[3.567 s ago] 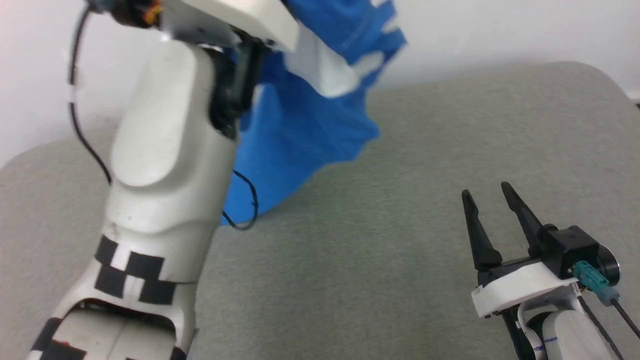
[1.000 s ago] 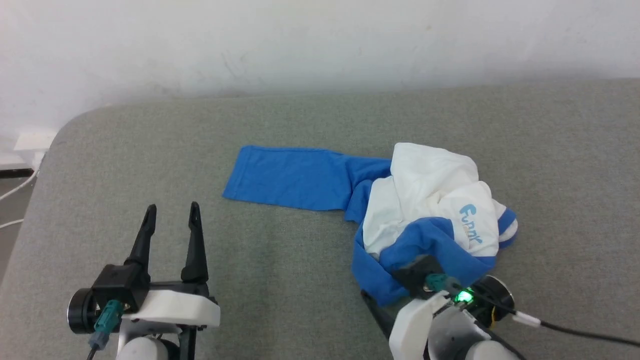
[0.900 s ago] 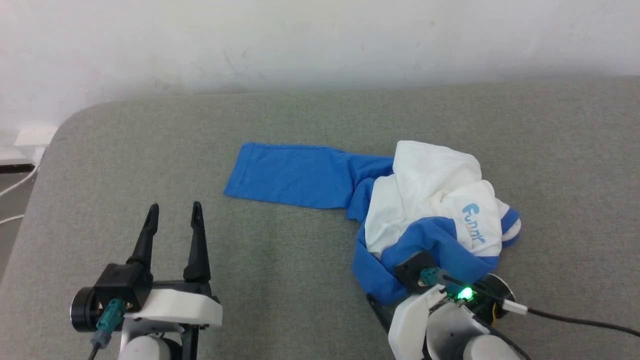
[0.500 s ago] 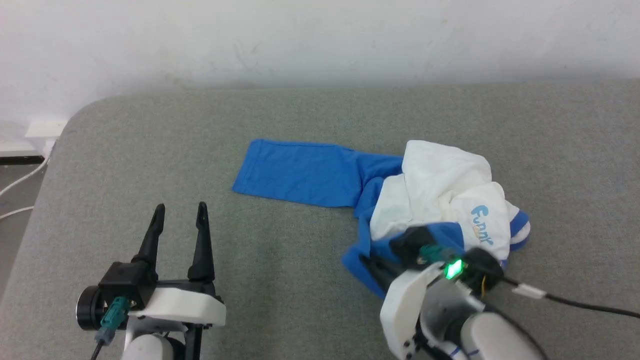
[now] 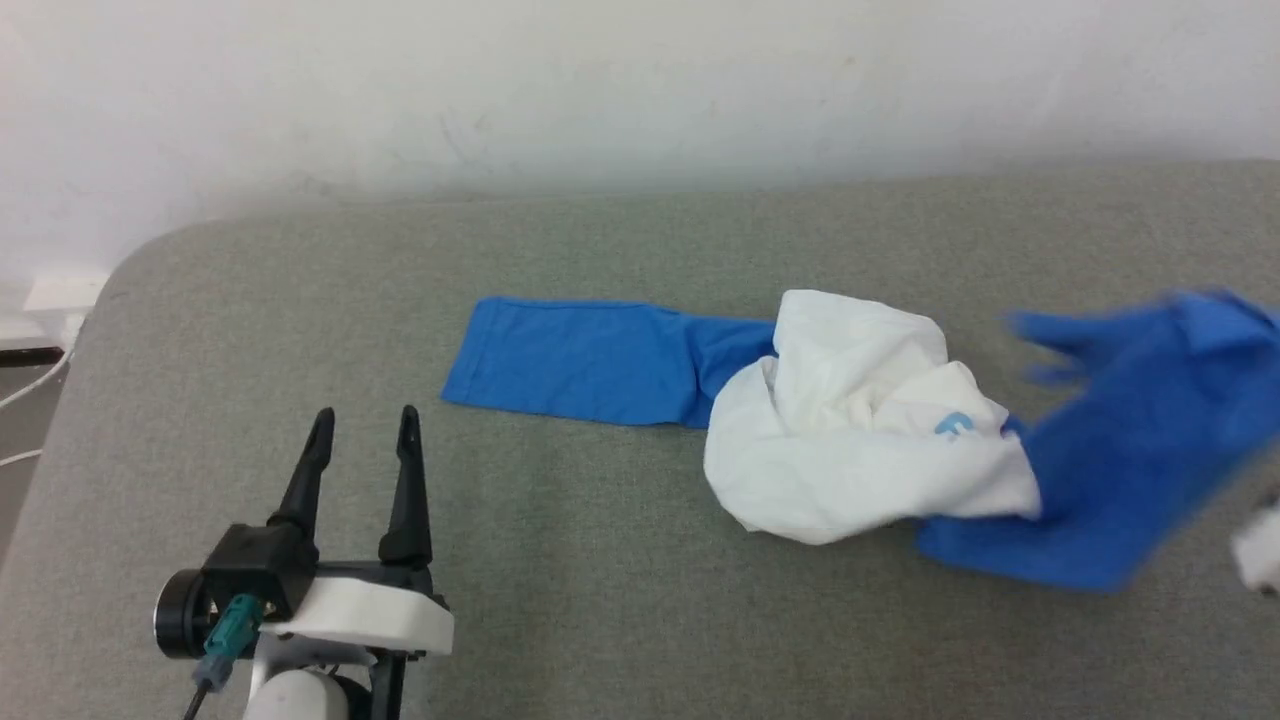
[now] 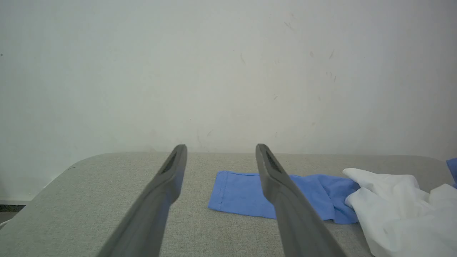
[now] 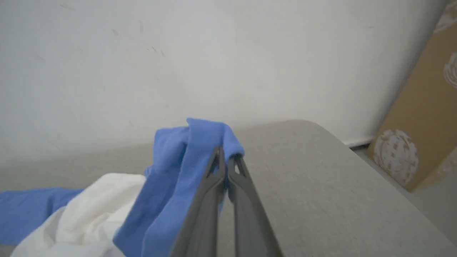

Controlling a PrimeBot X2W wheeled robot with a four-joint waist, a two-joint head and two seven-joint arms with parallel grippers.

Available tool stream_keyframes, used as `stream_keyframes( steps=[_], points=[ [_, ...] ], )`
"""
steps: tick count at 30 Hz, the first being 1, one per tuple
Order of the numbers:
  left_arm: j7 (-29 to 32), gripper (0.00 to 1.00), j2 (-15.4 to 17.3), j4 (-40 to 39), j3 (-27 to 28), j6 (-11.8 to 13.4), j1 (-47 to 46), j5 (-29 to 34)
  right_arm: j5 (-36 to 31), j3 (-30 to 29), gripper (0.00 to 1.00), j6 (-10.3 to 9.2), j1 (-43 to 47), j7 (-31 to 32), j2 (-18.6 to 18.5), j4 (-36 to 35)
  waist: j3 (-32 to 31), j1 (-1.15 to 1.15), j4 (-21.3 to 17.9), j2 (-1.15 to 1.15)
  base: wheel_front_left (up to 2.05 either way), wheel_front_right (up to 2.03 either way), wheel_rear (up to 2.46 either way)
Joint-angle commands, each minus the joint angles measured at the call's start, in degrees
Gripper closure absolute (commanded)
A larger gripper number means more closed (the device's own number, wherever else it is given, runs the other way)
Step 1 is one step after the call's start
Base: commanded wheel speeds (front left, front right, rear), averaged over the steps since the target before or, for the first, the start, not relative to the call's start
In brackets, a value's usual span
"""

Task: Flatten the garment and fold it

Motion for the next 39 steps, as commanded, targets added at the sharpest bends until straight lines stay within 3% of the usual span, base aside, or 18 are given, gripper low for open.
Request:
stream_keyframes(
  steps=[1,5,9,10,12,19,26,33,39],
  points=[
    [-0.3,0.0,-0.2,0.1,0.1,-0.3,0.2,0.4,-0.2,-2.9,1.0,-0.04,1.5,0.8,0.2,2.7,0.0,0.0,-0.1,0.01,0.0,0.0,0.0],
    [-0.3,0.0,-0.2,0.3,0.2,-0.6,0.1,0.4,0.4,-10.3,1.0,-0.04,3.8,2.9,0.2,14.3,0.1,0.0,-0.5,0.01,0.0,0.0,0.0],
    [-0.3,0.0,-0.3,0.3,0.3,-0.7,0.1,0.6,2.4,-9.8,1.0,-0.04,4.6,5.1,0.2,24.1,0.4,0.0,-1.1,0.01,0.0,0.0,0.0],
    [-0.3,0.0,-0.3,0.3,0.3,-0.8,0.0,0.7,3.1,-9.4,0.95,-0.04,4.5,5.5,0.2,25.5,0.5,0.0,-1.2,0.01,0.0,0.0,0.0],
    [-0.3,0.0,-0.3,0.3,0.3,-0.8,-0.1,0.8,3.5,-8.7,0.0,-0.04,4.1,4.3,0.2,26.1,0.6,0.0,-1.4,0.01,0.0,0.0,0.0],
    [-0.3,0.0,-0.4,0.4,0.3,-1.1,-0.7,1.1,-1.6,-8.1,0.0,-0.04,1.5,-8.1,0.2,15.8,1.0,0.0,-1.9,0.01,0.0,0.0,0.0],
    [-0.3,0.0,-0.4,0.9,-0.6,-1.4,-1.4,0.9,-2.0,3.6,0.0,-0.04,2.1,-16.5,0.2,5.2,0.9,0.0,-2.0,0.01,0.0,0.0,0.0],
    [-0.3,0.0,-0.4,4.1,-6.5,-2.7,-6.1,0.6,-0.5,13.3,0.0,-0.04,5.3,-18.3,0.2,6.0,2.4,0.0,-2.2,0.01,0.0,0.0,0.0],
    [4.0,0.0,-0.4,15.5,-14.7,-4.0,-18.8,-0.5,0.5,16.9,0.0,-0.04,3.6,-19.6,0.2,6.7,6.5,0.0,-4.3,0.01,0.0,0.0,0.0]
  ],
)
